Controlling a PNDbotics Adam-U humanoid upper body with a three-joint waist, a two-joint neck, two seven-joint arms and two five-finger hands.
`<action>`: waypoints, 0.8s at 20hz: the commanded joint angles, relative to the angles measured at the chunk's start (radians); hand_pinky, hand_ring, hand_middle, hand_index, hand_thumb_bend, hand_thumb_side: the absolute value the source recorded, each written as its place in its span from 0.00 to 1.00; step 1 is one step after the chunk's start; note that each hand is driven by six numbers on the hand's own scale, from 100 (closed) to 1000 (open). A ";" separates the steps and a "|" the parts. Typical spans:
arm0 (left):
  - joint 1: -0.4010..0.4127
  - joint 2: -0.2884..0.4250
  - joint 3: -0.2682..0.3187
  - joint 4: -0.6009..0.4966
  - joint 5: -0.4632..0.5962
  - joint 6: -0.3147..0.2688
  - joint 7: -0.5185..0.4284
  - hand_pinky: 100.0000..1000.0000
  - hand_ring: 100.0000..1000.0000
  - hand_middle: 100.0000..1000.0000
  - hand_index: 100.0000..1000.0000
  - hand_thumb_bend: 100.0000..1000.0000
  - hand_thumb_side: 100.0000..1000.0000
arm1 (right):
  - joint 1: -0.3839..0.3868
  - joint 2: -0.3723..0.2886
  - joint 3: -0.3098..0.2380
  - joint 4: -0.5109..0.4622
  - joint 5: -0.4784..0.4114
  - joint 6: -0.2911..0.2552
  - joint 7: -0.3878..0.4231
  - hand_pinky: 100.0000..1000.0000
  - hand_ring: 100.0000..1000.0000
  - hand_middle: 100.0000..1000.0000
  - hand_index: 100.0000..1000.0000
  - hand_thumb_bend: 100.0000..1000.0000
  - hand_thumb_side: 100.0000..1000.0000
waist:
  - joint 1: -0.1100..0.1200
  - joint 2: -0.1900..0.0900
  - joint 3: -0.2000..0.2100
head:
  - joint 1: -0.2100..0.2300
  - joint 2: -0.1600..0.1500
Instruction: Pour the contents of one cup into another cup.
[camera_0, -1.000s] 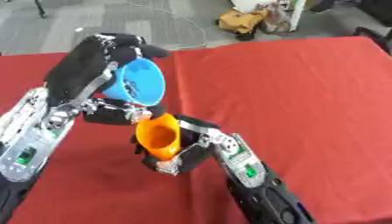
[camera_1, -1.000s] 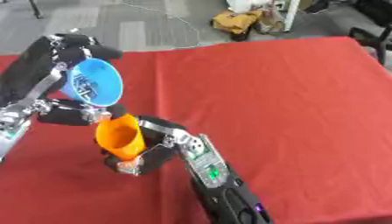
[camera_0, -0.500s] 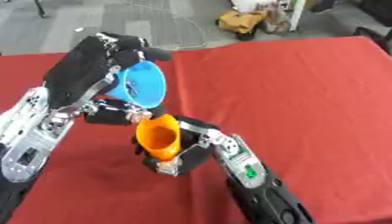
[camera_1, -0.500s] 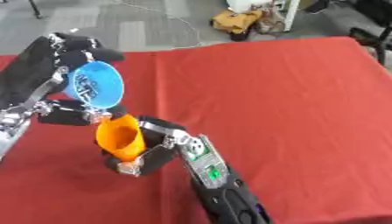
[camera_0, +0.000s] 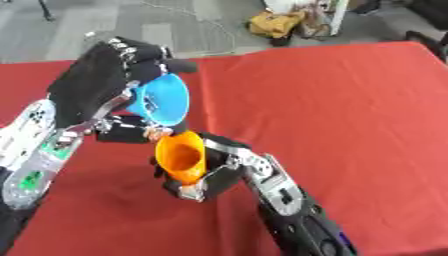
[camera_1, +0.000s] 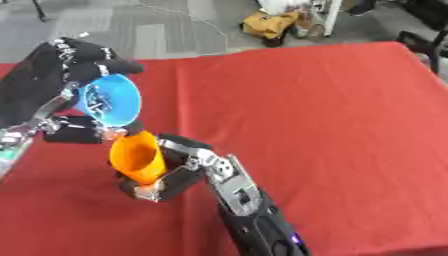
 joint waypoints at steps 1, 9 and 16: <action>-0.003 0.038 0.014 -0.020 -0.025 -0.004 0.017 0.20 0.24 0.36 0.78 0.72 0.00 | -0.019 0.002 0.000 -0.018 -0.010 -0.002 -0.005 0.80 0.64 0.25 0.70 0.00 0.00 | 0.001 -0.019 0.002 | -0.003 -0.012; 0.008 0.057 0.024 -0.057 -0.055 -0.004 0.048 0.20 0.25 0.36 0.78 0.73 0.00 | -0.019 -0.001 -0.001 -0.017 -0.008 -0.003 -0.012 0.80 0.64 0.24 0.70 0.00 0.00 | 0.002 -0.020 0.005 | -0.006 -0.012; 0.012 0.075 0.018 -0.105 -0.126 -0.016 0.084 0.20 0.27 0.38 0.79 0.73 0.00 | -0.020 -0.004 -0.003 -0.014 -0.007 -0.004 -0.013 0.79 0.64 0.24 0.70 0.00 0.00 | 0.002 -0.021 0.006 | -0.006 -0.014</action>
